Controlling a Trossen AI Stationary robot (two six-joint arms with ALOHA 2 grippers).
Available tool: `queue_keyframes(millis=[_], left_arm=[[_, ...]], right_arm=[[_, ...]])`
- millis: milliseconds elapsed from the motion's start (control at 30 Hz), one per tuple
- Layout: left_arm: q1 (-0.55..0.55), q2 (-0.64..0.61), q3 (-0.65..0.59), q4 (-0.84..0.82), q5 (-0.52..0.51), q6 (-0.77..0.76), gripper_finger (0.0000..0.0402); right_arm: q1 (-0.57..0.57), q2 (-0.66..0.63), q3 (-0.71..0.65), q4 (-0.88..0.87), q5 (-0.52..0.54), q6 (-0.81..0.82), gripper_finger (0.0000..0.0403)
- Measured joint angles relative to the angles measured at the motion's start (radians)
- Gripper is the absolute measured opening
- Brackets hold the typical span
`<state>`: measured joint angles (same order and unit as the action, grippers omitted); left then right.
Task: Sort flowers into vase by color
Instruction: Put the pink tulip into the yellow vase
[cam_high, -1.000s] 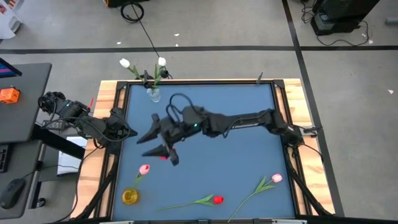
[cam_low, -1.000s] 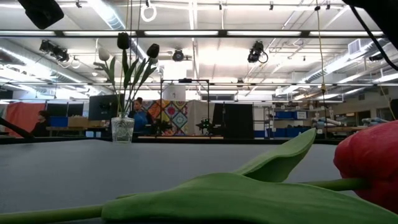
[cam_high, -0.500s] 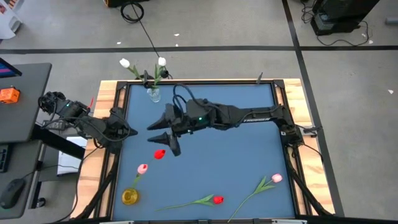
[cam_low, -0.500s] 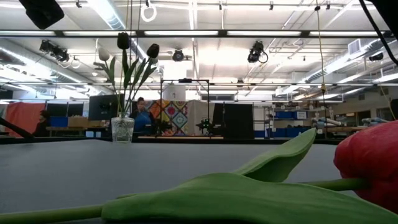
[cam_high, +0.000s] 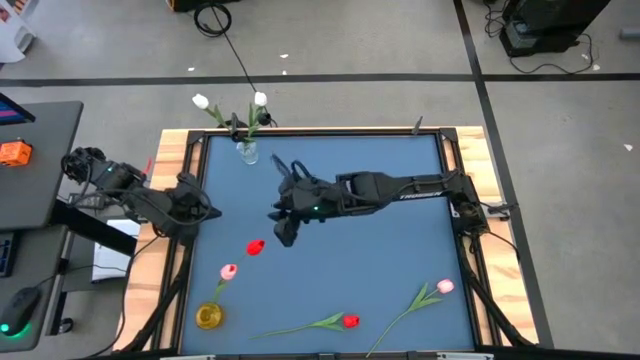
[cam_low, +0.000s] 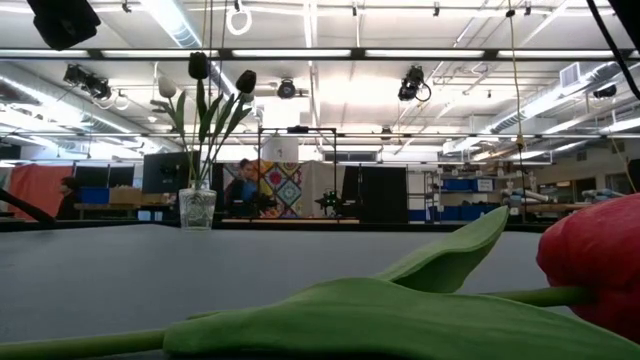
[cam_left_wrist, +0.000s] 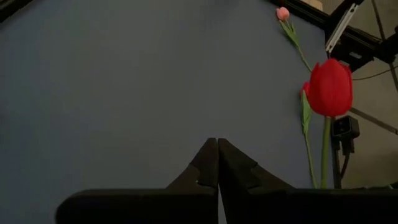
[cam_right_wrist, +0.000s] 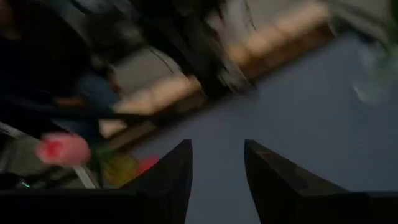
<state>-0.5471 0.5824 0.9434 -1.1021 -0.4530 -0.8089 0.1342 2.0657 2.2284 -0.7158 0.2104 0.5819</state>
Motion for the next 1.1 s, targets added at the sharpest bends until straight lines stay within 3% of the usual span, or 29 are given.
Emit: queue_keyframes(millis=[233, 500, 600, 833, 1100], left_arm=[[0.000, 0.034, 0.000, 0.015, 0.002, 0.016, 0.0005], [0.000, 0.055, 0.000, 0.036, 0.005, 0.005, 0.0022], [0.000, 0.055, 0.000, 0.045, 0.005, 0.006, 0.0040], [0.000, 0.054, 0.000, 0.044, 0.005, 0.010, 0.0088], [0.000, 0.054, 0.000, 0.045, 0.026, -0.017, 0.0105]], right_arm=[[0.052, -0.002, -0.001, -0.393, 0.004, 0.277, 0.0151], [0.192, -0.002, -0.002, -0.856, -0.015, 0.810, 0.0151], [0.254, -0.007, -0.054, -0.854, -0.030, 0.962, 0.0151], [0.397, -0.007, -0.241, -0.853, -0.222, 1.329, 0.0151], [0.517, -0.007, -0.323, -0.844, -0.284, 1.677, 0.0151]])
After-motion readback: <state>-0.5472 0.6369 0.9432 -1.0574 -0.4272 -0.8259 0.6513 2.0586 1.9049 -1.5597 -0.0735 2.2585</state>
